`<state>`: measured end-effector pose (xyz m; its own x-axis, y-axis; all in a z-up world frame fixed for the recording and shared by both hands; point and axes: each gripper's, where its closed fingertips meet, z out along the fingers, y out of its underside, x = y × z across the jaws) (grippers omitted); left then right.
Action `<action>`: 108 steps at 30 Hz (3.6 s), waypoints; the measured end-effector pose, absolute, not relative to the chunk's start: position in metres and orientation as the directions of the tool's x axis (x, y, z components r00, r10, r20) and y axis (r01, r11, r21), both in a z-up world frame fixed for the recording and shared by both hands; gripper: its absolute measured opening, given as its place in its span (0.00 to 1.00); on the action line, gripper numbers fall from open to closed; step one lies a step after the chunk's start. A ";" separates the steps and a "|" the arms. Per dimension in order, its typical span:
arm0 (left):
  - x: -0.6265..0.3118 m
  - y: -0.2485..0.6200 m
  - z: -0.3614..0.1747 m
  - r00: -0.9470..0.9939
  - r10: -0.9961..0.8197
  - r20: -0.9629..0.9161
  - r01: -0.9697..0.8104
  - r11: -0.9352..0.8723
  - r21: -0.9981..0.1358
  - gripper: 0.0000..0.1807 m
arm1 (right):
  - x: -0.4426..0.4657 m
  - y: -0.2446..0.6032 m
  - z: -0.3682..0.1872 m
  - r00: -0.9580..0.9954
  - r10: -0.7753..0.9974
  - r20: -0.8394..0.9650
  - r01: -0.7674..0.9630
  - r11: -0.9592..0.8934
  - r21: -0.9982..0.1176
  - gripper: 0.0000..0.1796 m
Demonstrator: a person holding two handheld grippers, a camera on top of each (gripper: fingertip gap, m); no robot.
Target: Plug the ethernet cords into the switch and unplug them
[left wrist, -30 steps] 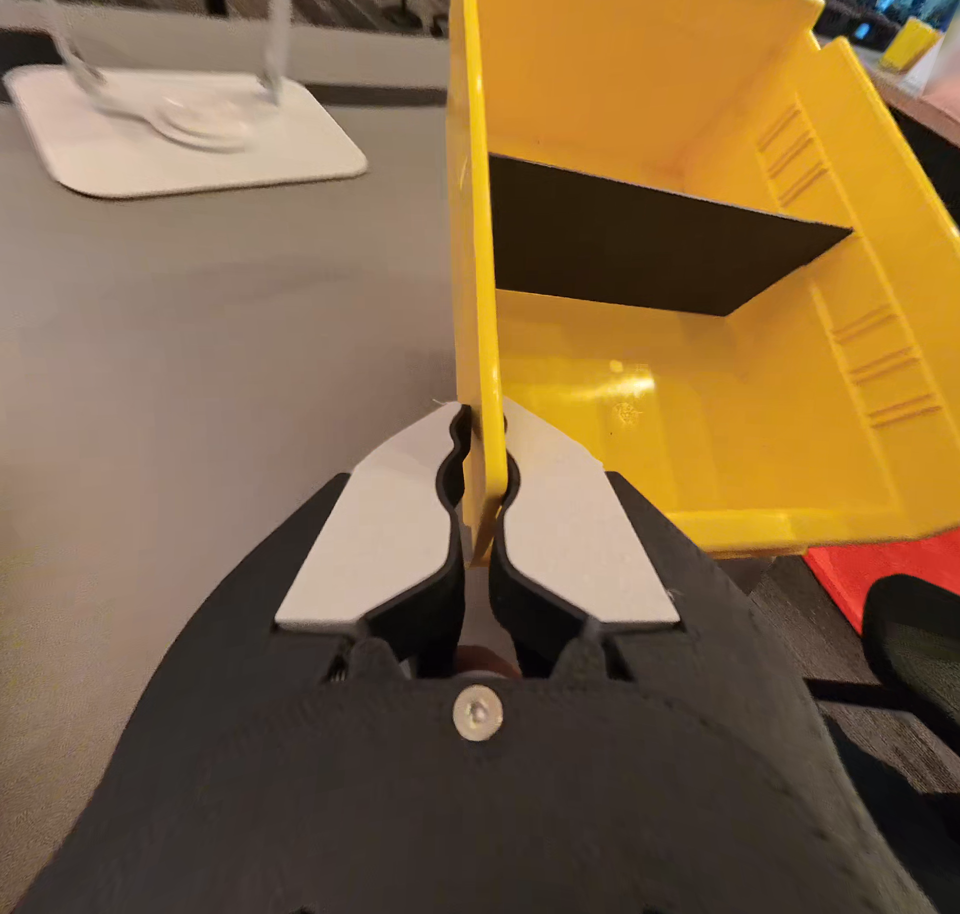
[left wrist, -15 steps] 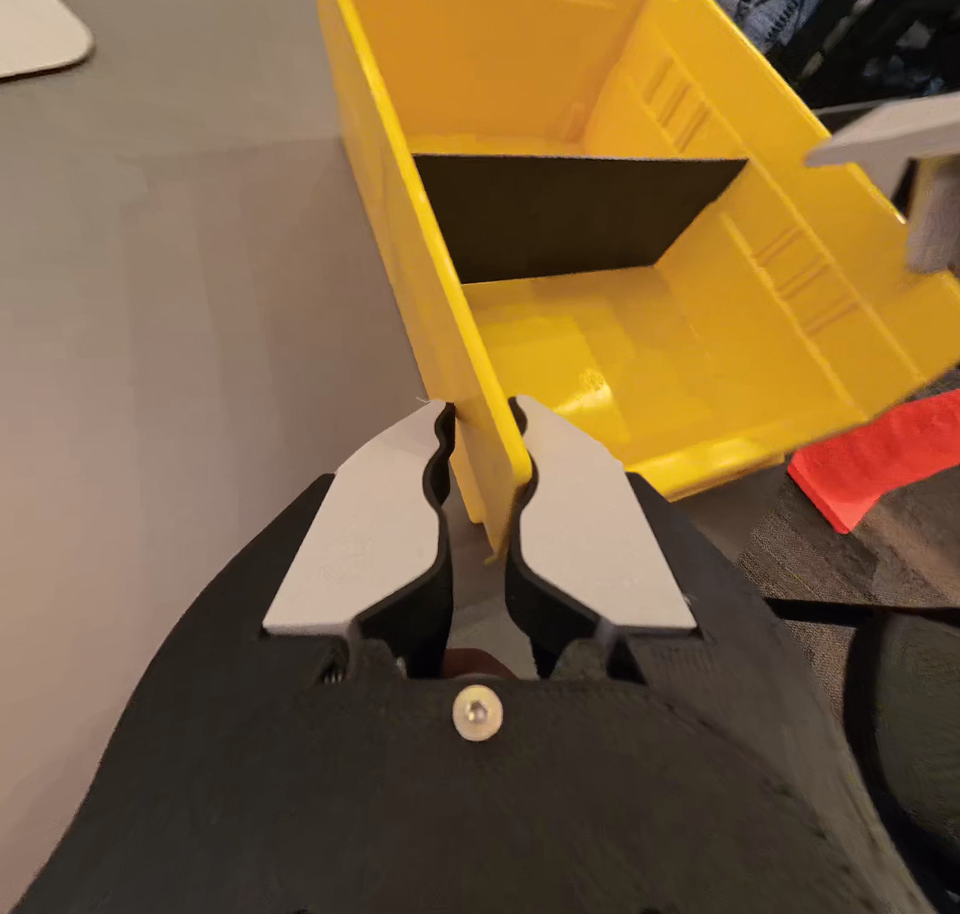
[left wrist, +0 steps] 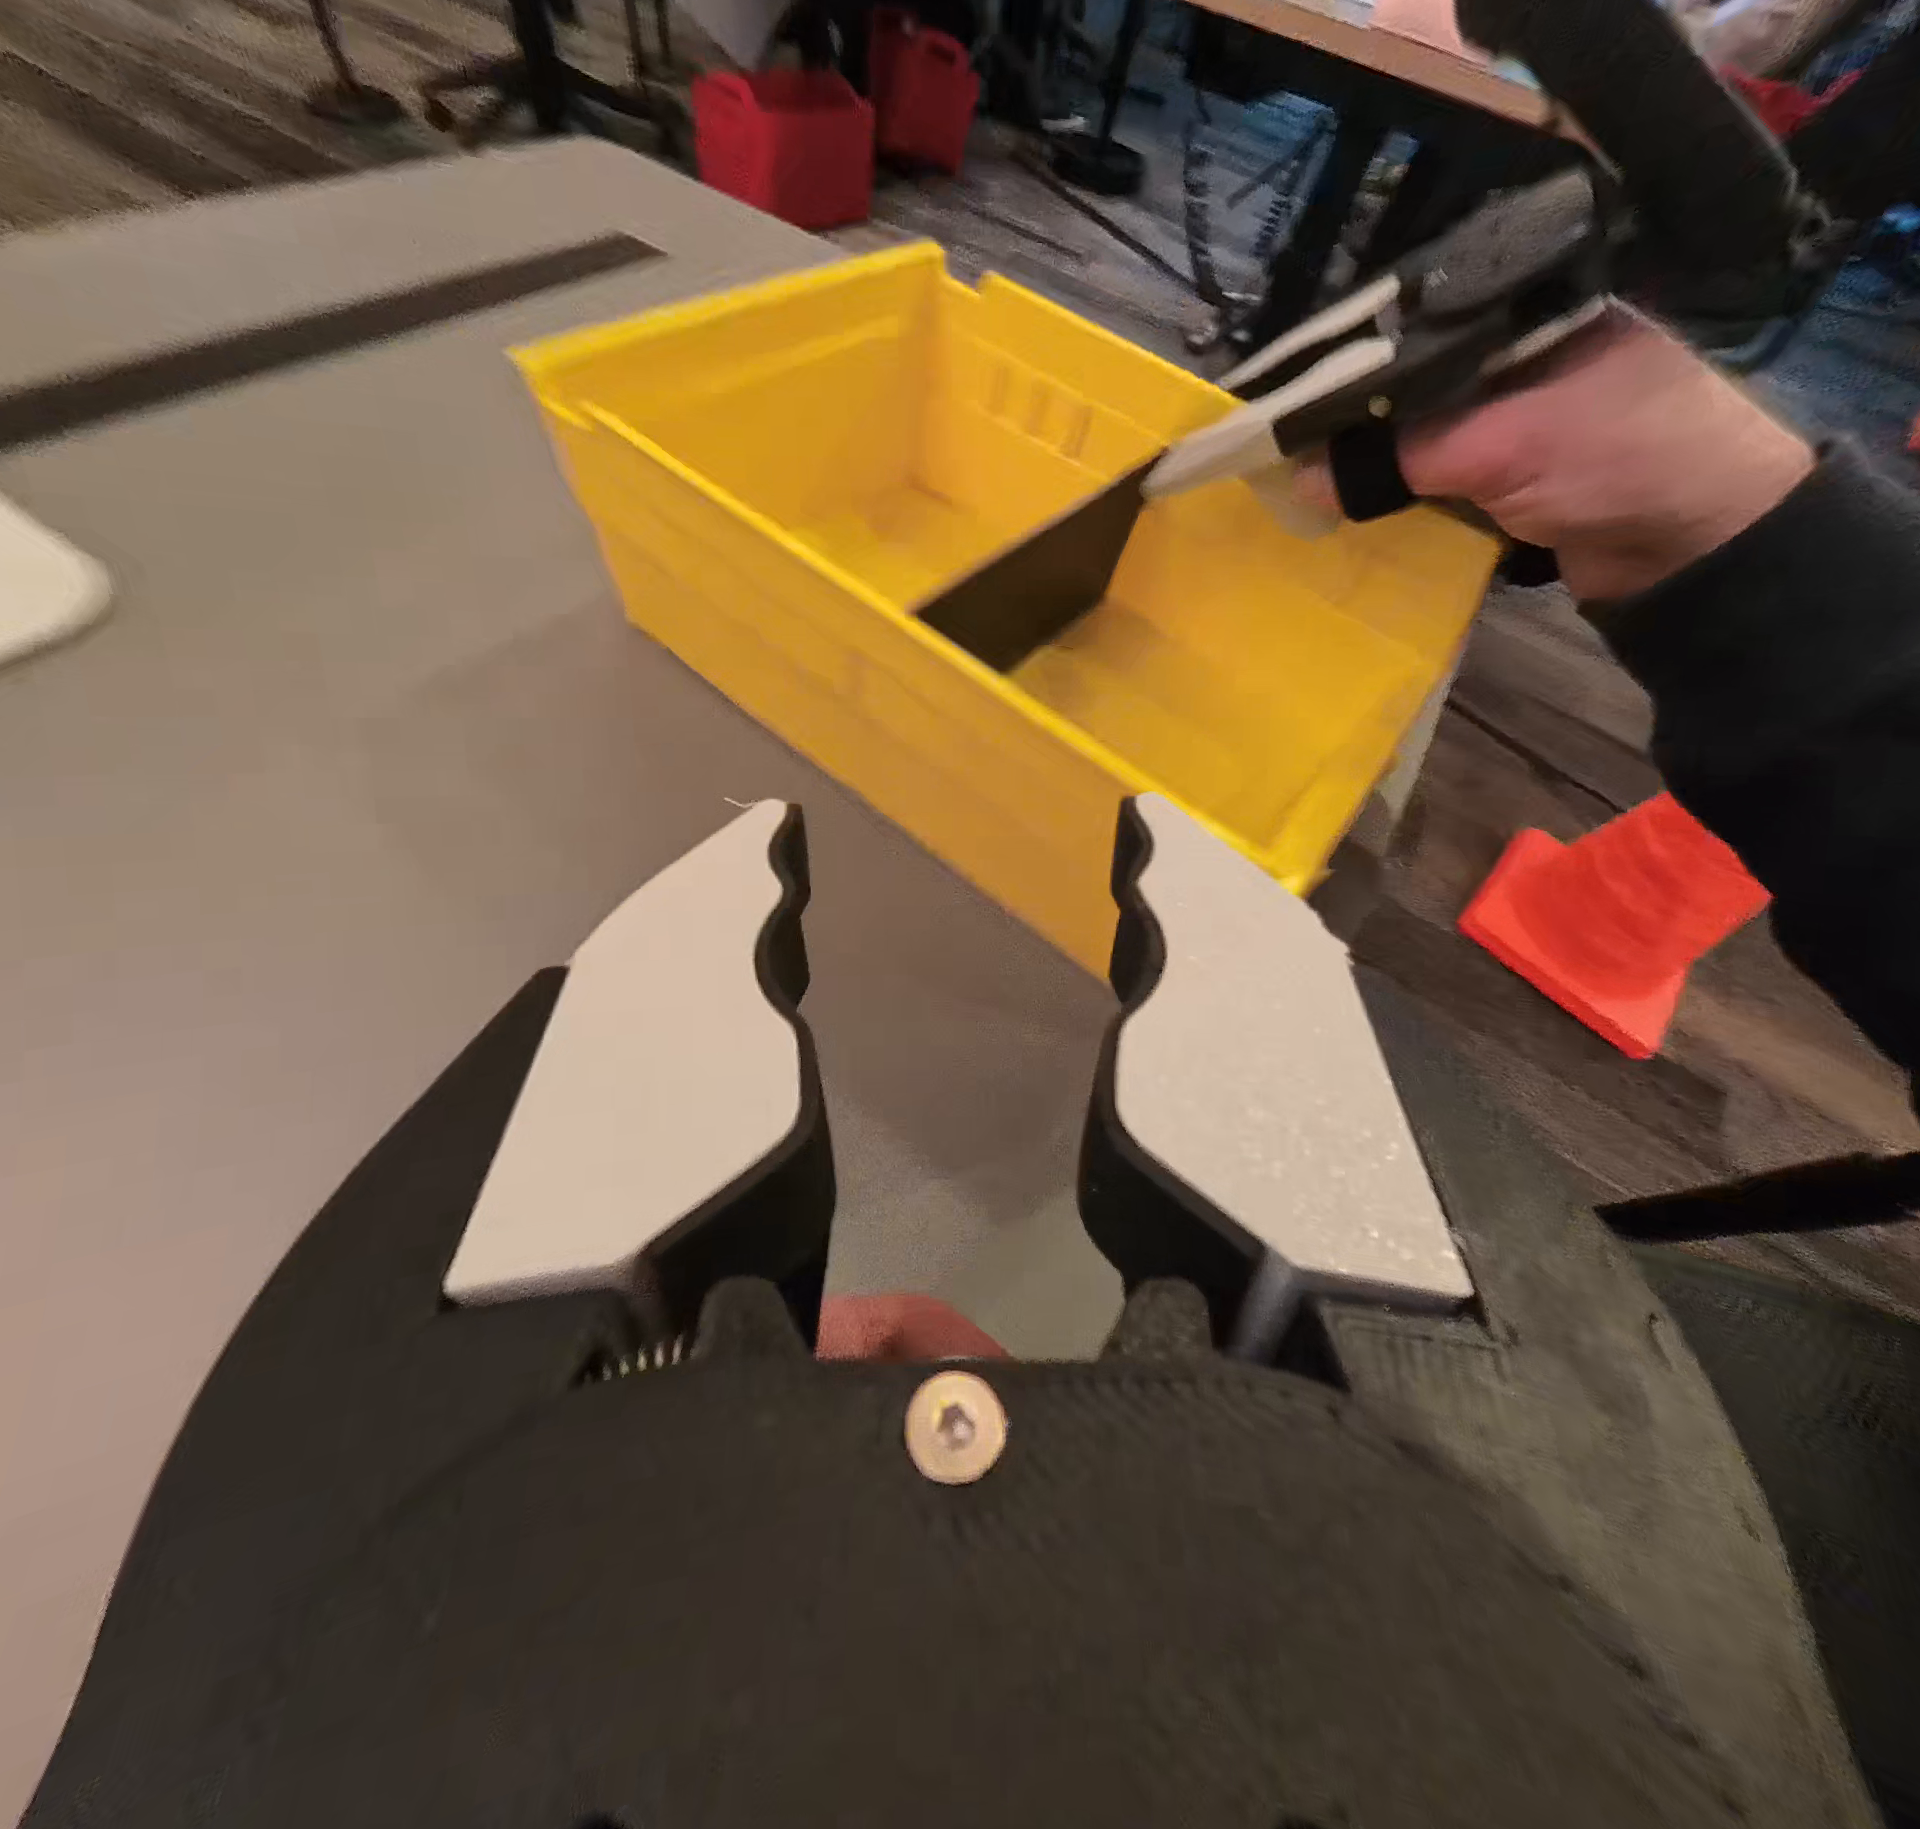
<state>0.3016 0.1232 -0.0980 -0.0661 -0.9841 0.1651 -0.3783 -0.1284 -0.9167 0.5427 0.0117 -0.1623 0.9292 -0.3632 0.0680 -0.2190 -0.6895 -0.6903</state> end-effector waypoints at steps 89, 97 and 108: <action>0.192 0.298 -0.197 0.138 -0.974 -0.177 -0.684 0.036 -0.728 0.49 | 0.307 0.224 -0.176 0.933 0.343 0.107 0.280 -0.508 -0.814 0.54; 0.199 0.286 -0.229 0.043 -0.995 -0.086 -0.727 0.028 -0.686 0.41 | 0.292 0.237 -0.218 0.914 0.393 0.098 0.316 -0.541 -0.780 0.56; 0.197 0.277 -0.232 0.009 -1.000 -0.009 -0.739 -0.001 -0.674 0.41 | 0.281 0.237 -0.235 0.900 0.435 0.009 0.308 -0.624 -0.718 0.62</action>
